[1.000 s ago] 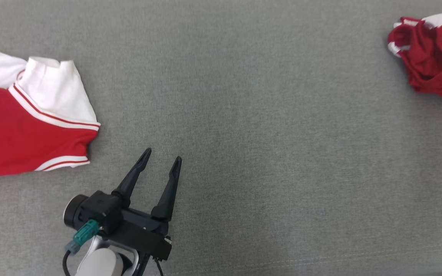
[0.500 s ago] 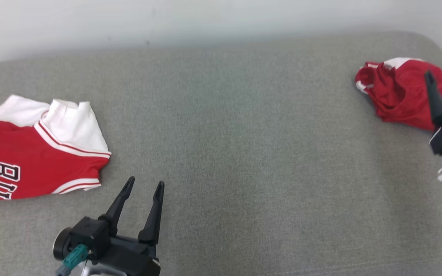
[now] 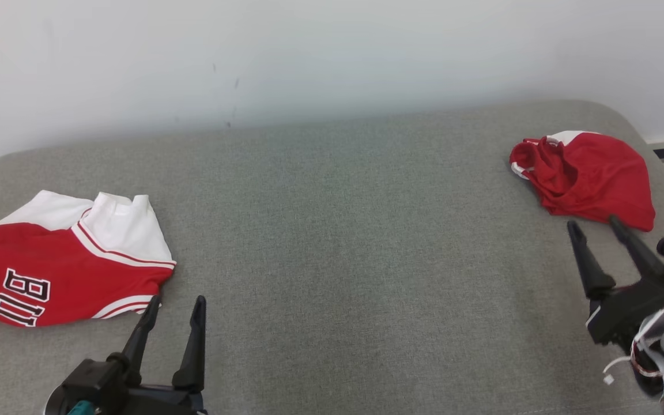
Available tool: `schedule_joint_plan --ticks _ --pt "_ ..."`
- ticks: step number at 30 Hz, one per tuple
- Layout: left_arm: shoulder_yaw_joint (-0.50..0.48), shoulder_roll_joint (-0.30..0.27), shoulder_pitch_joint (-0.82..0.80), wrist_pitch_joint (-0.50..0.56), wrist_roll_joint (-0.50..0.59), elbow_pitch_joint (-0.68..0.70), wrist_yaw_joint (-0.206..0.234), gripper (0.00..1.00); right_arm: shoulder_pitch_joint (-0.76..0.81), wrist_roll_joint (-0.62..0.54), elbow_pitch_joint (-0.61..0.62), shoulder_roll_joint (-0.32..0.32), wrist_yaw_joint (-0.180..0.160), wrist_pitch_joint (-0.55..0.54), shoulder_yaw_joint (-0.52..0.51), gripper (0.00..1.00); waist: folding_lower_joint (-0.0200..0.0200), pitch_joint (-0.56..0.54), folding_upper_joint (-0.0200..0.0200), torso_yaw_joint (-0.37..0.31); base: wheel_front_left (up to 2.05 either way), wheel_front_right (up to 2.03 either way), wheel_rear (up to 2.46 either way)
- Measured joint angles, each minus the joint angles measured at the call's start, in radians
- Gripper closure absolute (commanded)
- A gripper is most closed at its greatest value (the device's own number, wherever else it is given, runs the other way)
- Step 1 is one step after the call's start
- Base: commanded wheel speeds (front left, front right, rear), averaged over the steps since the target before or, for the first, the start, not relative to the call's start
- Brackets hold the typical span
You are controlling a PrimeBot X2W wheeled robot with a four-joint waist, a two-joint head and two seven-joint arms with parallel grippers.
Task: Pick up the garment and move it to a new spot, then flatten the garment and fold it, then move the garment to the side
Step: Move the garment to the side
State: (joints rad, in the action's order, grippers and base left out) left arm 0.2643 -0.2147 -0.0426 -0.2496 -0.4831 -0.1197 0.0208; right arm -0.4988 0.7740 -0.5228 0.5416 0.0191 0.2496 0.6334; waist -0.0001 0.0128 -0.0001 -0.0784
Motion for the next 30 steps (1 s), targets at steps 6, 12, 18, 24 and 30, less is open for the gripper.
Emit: schedule_joint_plan --ticks 6,12,18,24,30 --pt "-0.033 -0.007 0.035 0.000 -0.003 0.019 0.015 0.00 0.119 -0.009 0.175 0.000 -0.045 0.000 -0.049 0.00 0.0000 -0.023 0.0001 0.004 0.00 0.00 0.00" --pt "-0.054 -0.008 0.063 0.000 -0.009 0.042 0.024 0.00 0.234 -0.029 0.298 -0.002 -0.092 0.003 -0.097 0.00 0.0001 -0.035 0.0001 0.015 0.00 0.00 0.00" --pt "-0.071 -0.006 0.084 0.000 -0.015 0.061 0.033 0.00 0.301 -0.074 0.391 -0.022 -0.118 0.004 -0.143 0.00 0.0002 -0.033 0.0001 0.018 0.00 0.00 0.00" --pt "-0.092 0.011 0.096 0.000 -0.017 0.065 0.044 0.00 0.384 -0.097 0.445 -0.055 -0.134 0.004 -0.212 0.00 0.0002 -0.034 0.0001 0.020 0.00 0.00 0.00" --pt "-0.099 0.023 0.115 0.000 -0.018 0.072 0.050 0.00 0.429 -0.147 0.490 -0.085 -0.135 0.004 -0.252 0.00 0.0002 -0.032 0.0001 0.023 0.00 0.00 0.00"
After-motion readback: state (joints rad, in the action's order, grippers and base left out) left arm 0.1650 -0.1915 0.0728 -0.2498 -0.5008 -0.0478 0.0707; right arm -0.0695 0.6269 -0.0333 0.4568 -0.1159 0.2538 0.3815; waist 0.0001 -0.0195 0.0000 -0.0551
